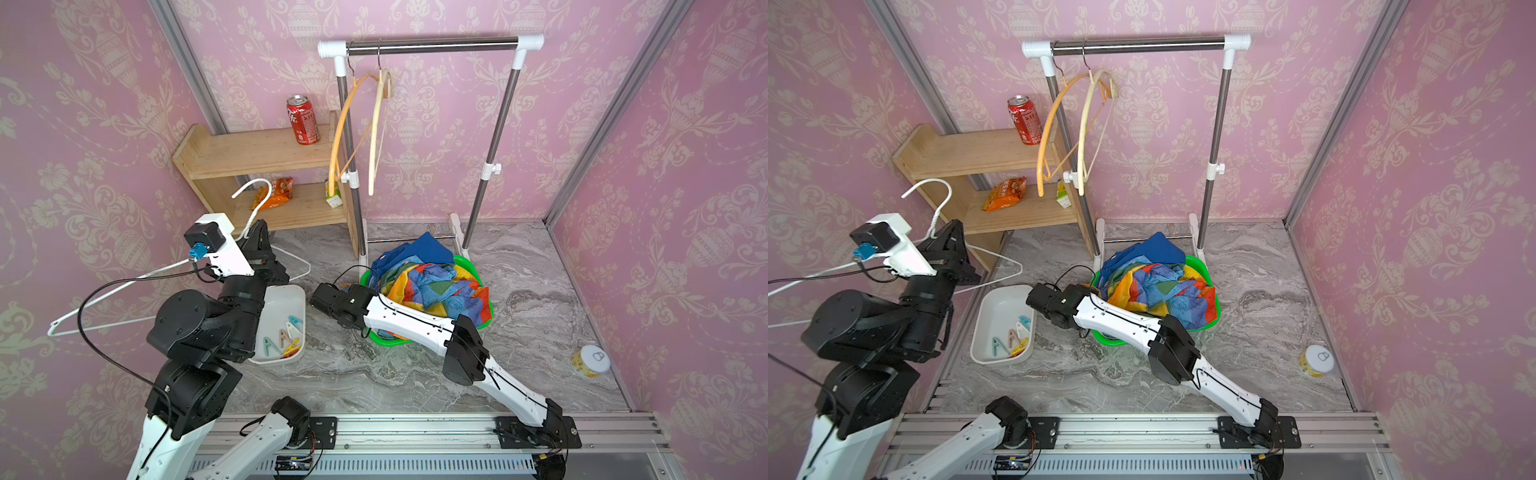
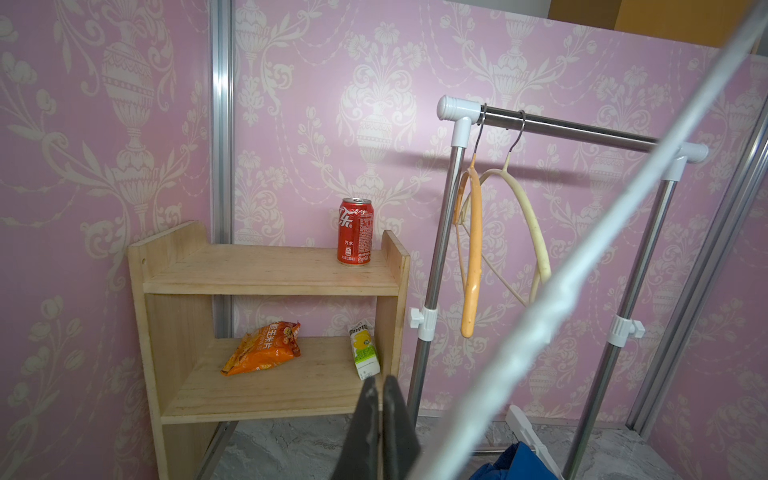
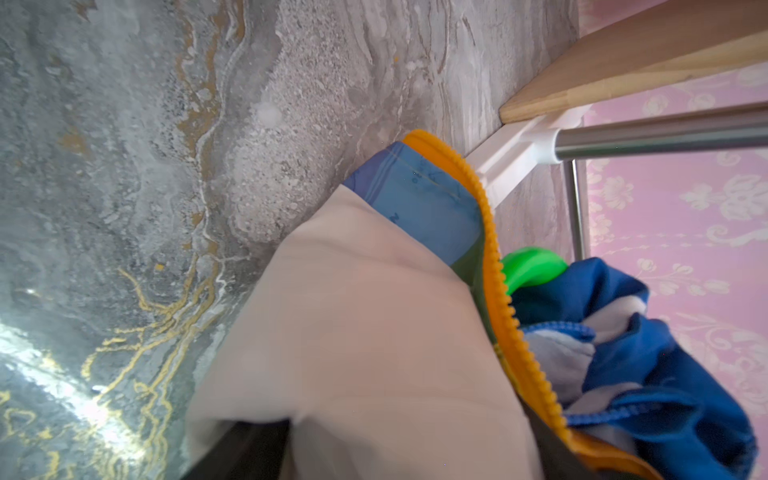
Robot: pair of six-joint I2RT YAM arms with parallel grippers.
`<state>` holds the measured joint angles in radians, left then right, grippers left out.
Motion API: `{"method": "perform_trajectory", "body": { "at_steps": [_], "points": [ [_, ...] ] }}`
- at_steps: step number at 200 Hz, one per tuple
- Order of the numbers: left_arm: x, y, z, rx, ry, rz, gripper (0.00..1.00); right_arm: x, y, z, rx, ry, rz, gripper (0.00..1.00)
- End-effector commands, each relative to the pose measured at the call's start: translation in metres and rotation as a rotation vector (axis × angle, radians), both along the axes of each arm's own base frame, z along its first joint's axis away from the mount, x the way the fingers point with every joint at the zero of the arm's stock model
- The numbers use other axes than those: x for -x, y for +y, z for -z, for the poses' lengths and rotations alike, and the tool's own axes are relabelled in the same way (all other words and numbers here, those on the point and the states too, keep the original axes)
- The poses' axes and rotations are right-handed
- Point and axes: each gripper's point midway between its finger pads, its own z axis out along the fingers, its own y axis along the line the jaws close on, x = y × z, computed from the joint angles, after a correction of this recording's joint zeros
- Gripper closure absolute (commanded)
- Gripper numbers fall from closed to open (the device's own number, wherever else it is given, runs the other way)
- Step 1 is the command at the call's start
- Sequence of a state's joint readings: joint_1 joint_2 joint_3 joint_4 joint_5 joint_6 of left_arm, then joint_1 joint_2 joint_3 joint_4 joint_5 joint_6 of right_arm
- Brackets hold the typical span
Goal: Remove the clothespins securing jackets to the hanger
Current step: Adjust the jacket in the basket.
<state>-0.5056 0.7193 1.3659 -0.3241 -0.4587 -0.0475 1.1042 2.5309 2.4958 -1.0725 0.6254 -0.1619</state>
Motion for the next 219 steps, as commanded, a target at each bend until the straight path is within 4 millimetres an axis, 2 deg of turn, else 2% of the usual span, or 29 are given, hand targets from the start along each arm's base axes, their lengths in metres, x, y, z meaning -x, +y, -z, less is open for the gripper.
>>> {"method": "perform_trajectory", "body": {
  "at_steps": [1, 7, 19, 38, 59, 74, 90, 107, 122, 134, 144, 162, 175, 199, 219],
  "points": [
    [0.001, 0.002, 0.004, 0.024, 0.006, -0.003, 1.00, -0.008, -0.003, -0.018, -0.106, -0.020, 0.078, 0.65],
    [0.000, 0.002, 0.004, 0.026, 0.007, -0.001, 1.00, -0.009, -0.005, -0.019, -0.120, -0.015, 0.090, 0.72],
    [-0.001, 0.001, 0.005, 0.029, 0.008, 0.002, 1.00, -0.014, -0.010, -0.028, -0.153, -0.036, 0.135, 1.00],
    [-0.004, -0.001, 0.006, 0.031, 0.012, 0.006, 1.00, -0.018, -0.011, -0.048, -0.244, -0.051, 0.170, 1.00],
    [-0.008, -0.004, 0.008, 0.033, 0.018, 0.012, 1.00, -0.019, -0.013, -0.083, -0.418, -0.060, 0.209, 1.00],
    [-0.011, -0.006, 0.009, 0.035, 0.018, 0.013, 1.00, -0.018, -0.025, -0.109, -0.558, -0.074, 0.259, 1.00],
    [-0.014, -0.008, 0.010, 0.034, 0.021, 0.012, 1.00, -0.019, -0.055, -0.137, -0.657, -0.125, 0.338, 1.00],
    [-0.021, -0.013, 0.013, 0.029, 0.026, 0.018, 1.00, -0.016, -0.096, -0.167, -0.732, -0.188, 0.414, 1.00],
    [-0.028, -0.018, 0.015, 0.026, 0.035, 0.029, 1.00, -0.013, -0.134, -0.176, -0.749, -0.227, 0.489, 1.00],
    [-0.035, -0.024, 0.017, 0.024, 0.042, 0.039, 1.00, -0.011, -0.164, -0.173, -0.711, -0.254, 0.539, 1.00],
    [-0.040, -0.027, 0.018, 0.026, 0.042, 0.045, 1.00, -0.007, -0.185, -0.162, -0.646, -0.266, 0.568, 1.00],
    [-0.046, -0.033, 0.018, 0.026, 0.041, 0.054, 1.00, 0.001, -0.207, -0.127, -0.490, -0.248, 0.569, 1.00],
    [-0.051, -0.037, 0.018, 0.024, 0.046, 0.060, 1.00, 0.008, -0.210, -0.098, -0.414, -0.195, 0.553, 1.00],
    [-0.055, -0.039, 0.019, 0.033, 0.052, 0.068, 1.00, 0.022, -0.197, -0.049, -0.377, -0.025, 0.509, 1.00],
    [-0.053, -0.038, 0.020, 0.054, 0.050, 0.067, 1.00, 0.028, -0.196, -0.011, -0.305, 0.074, 0.523, 1.00]
  ]
}}
